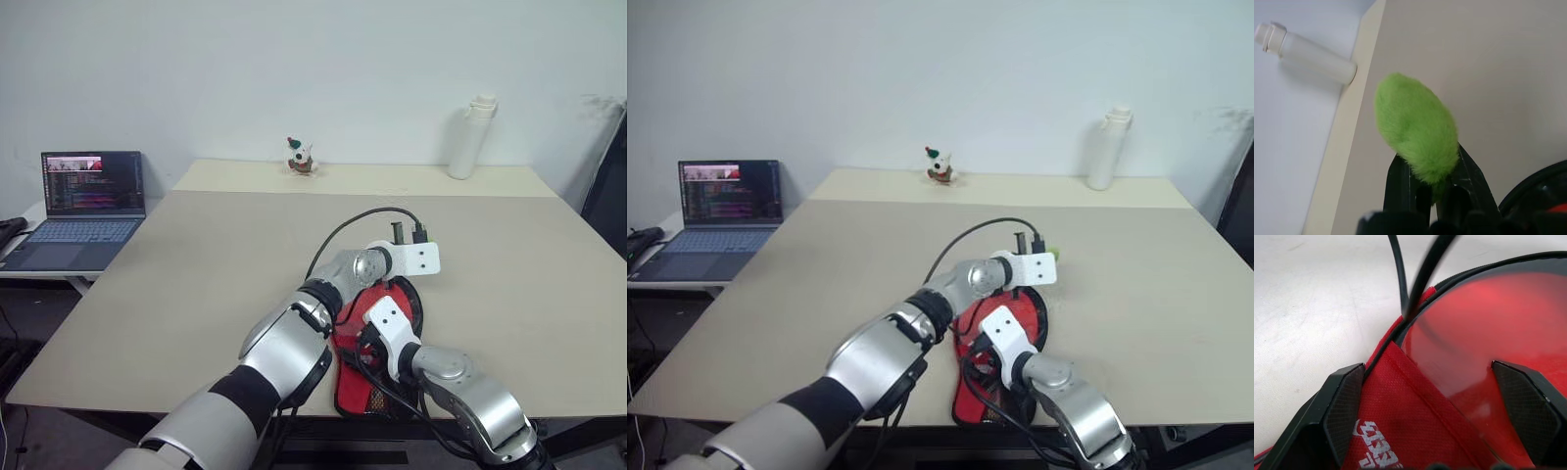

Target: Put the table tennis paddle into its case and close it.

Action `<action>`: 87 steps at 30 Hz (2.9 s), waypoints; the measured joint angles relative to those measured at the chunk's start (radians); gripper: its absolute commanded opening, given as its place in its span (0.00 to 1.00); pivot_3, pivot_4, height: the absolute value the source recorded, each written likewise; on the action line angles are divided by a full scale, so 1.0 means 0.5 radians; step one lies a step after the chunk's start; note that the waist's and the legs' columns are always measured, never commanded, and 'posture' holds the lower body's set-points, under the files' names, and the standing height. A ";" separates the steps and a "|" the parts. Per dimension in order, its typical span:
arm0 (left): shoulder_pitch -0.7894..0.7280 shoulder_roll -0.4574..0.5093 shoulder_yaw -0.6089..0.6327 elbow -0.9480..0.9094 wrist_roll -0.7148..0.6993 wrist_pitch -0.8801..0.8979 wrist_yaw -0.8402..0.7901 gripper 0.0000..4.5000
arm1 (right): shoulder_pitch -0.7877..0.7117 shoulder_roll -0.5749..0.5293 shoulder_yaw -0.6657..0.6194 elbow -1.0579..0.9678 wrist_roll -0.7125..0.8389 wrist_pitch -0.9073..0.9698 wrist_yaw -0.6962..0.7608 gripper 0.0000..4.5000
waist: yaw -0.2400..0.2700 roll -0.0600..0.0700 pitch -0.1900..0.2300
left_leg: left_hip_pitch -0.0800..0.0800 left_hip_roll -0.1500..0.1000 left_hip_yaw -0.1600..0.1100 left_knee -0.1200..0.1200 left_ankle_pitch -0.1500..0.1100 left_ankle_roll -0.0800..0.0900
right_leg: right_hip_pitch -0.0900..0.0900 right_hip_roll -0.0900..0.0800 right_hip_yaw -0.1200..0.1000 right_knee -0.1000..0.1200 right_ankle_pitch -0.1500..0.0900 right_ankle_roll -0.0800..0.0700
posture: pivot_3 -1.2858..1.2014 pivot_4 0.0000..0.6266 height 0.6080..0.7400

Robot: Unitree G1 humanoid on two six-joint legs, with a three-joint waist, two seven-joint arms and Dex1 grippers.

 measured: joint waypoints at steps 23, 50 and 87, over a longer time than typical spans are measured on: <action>0.052 -0.029 0.248 -0.084 -0.334 -0.181 -0.491 0.99 | -0.203 0.010 -0.005 0.206 0.027 -0.011 0.094 1.00 | -0.009 0.002 -0.004 | 0.005 0.001 0.000 0.002 0.000 0.000 | 0.004 0.001 0.000 0.002 0.001 0.002 | 0.52 0.24 1.00; 0.915 0.622 0.503 -0.928 -1.050 0.529 -1.877 0.99 | -0.601 -0.699 -0.775 0.331 0.460 0.099 0.404 1.00 | -0.005 0.003 -0.002 | -0.001 0.000 0.001 0.001 0.000 0.001 | -0.002 0.001 0.002 0.002 0.007 -0.008 | 0.52 0.24 1.00; 0.839 0.515 0.267 -0.865 -0.972 0.300 -1.786 1.00 | -0.836 -0.299 -0.732 1.581 0.037 -0.396 0.127 0.01 | 0.001 0.005 -0.012 | 0.004 -0.001 0.000 0.002 0.000 0.001 | 0.004 -0.001 0.002 0.003 0.008 -0.009 | 0.52 0.24 1.00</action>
